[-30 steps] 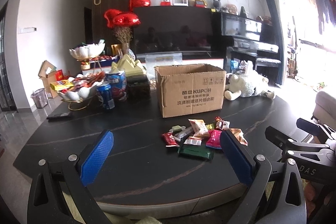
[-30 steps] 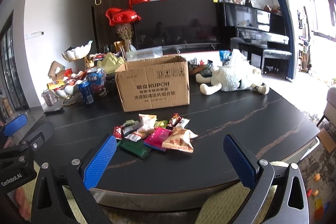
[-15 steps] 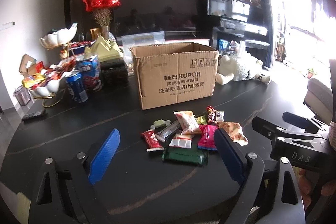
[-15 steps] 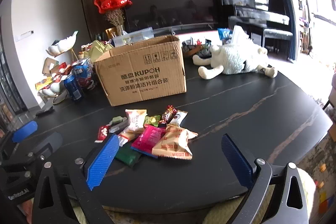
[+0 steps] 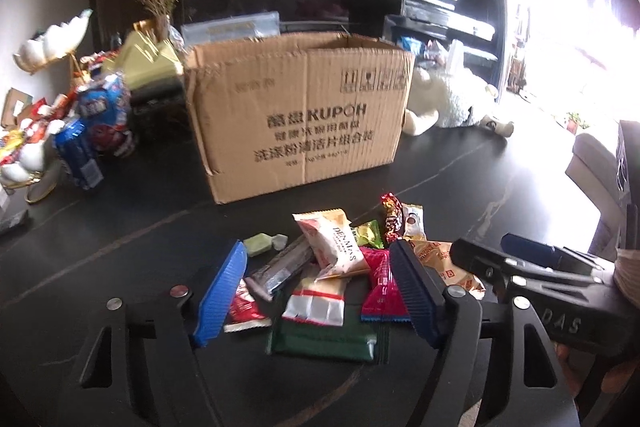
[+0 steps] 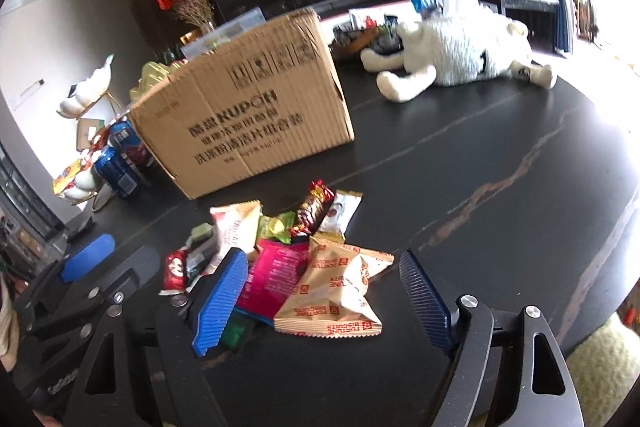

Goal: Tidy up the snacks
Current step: 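Grasp the orange biscuit bag with the right tool while the left tool grasps the white DENMARK bag, then carry both bags over the cardboard box and open both tools to drop them in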

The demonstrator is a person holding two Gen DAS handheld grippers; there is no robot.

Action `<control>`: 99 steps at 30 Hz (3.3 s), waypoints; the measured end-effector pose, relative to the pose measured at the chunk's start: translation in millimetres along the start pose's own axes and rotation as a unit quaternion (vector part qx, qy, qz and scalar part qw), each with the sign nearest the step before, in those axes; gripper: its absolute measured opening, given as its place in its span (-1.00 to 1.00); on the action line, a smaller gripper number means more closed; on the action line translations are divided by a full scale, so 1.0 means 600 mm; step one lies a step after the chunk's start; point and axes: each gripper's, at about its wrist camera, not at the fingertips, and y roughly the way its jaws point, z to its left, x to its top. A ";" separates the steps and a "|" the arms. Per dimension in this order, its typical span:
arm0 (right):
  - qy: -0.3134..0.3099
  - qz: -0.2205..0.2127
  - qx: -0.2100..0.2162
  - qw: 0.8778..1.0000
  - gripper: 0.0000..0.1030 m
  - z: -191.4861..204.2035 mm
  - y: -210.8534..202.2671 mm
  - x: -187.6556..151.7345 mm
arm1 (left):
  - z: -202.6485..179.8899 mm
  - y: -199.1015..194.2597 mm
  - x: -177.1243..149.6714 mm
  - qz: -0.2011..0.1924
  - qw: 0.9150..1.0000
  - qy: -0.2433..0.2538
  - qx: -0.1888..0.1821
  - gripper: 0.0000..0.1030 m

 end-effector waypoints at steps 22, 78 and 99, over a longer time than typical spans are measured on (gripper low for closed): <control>-0.012 0.051 0.012 0.999 0.06 -0.008 0.057 -0.011 | -0.011 0.129 -0.017 0.064 0.997 -0.001 -0.036 -0.24; -0.101 -0.103 0.055 0.988 -0.19 0.111 -0.087 0.187 | 0.043 -0.098 0.190 -0.062 0.998 -0.006 0.003 -0.37; -0.142 -0.089 0.054 0.984 -0.19 0.176 0.019 0.328 | 0.117 0.012 0.310 -0.029 0.999 -0.021 -0.009 -0.36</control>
